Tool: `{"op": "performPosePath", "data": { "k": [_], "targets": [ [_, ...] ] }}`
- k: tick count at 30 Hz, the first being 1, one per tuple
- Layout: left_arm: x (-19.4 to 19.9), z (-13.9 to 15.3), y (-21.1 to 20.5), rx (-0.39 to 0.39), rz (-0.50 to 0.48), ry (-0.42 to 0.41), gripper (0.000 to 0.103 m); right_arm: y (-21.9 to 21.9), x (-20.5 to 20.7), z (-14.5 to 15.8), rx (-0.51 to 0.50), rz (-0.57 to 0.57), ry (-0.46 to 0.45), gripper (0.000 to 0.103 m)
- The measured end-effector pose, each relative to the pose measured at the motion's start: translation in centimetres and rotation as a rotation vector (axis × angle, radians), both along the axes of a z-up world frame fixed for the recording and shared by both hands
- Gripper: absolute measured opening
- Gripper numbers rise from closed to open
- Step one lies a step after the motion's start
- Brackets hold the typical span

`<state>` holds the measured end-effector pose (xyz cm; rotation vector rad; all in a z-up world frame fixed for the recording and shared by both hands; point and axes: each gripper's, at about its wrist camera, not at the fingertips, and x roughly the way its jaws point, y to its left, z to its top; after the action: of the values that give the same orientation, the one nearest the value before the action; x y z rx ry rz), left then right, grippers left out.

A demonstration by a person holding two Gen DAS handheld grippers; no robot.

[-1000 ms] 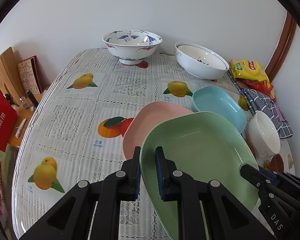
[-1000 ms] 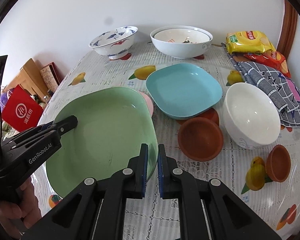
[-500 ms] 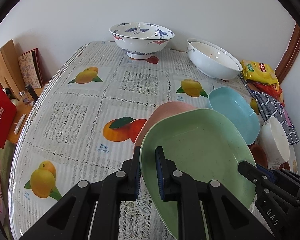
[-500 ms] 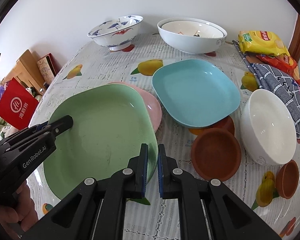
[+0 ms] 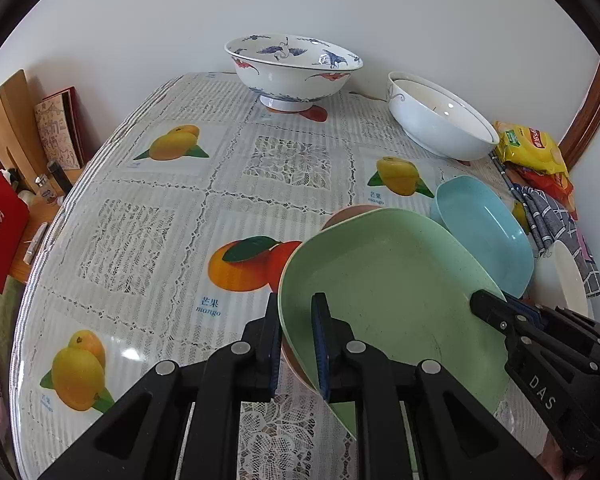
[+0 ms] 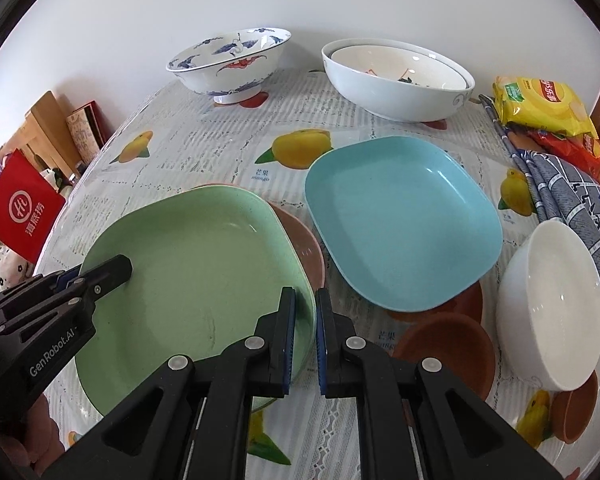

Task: Organize plates and bowls
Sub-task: 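Lower the green plate onto the pink plate and open both grippers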

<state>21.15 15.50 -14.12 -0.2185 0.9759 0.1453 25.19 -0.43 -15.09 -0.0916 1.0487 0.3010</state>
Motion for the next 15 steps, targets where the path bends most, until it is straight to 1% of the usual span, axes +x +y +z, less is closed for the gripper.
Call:
{"op": "performPosePath", "data": {
  "k": [3,6,7,8,9,10,11,15],
  "targets": [
    [0.2,-0.2,0.2,0.005,0.009,0.009,0.016,0.4,1.0,-0.1,0.007,0.008,-0.006,0.01],
    [0.3,-0.4,0.4,-0.019,0.008,0.013,0.016,1.0,1.3,0.2,-0.008,0.022,-0.033,0.012],
    [0.3,-0.4,0.4,-0.017,0.008,0.014,0.016,1.0,1.2,0.4,-0.011,0.023,-0.051,0.015],
    [0.3,-0.4,0.4,-0.012,0.007,0.013,0.016,0.9,1.1,0.7,-0.007,0.026,-0.062,0.024],
    [0.3,-0.4,0.3,-0.004,0.006,0.013,0.016,0.8,0.9,1.0,0.003,0.027,-0.074,0.029],
    [0.3,-0.3,0.2,0.007,0.006,0.014,0.016,0.5,0.6,1.3,0.011,0.023,-0.085,0.039],
    [0.3,-0.3,0.1,0.015,0.006,0.017,0.016,0.2,0.3,1.6,0.015,0.017,-0.094,0.043],
    [0.0,-0.3,-0.1,0.014,0.001,0.027,0.019,-0.8,-0.9,2.0,0.022,0.006,-0.084,0.043]
  ]
}}
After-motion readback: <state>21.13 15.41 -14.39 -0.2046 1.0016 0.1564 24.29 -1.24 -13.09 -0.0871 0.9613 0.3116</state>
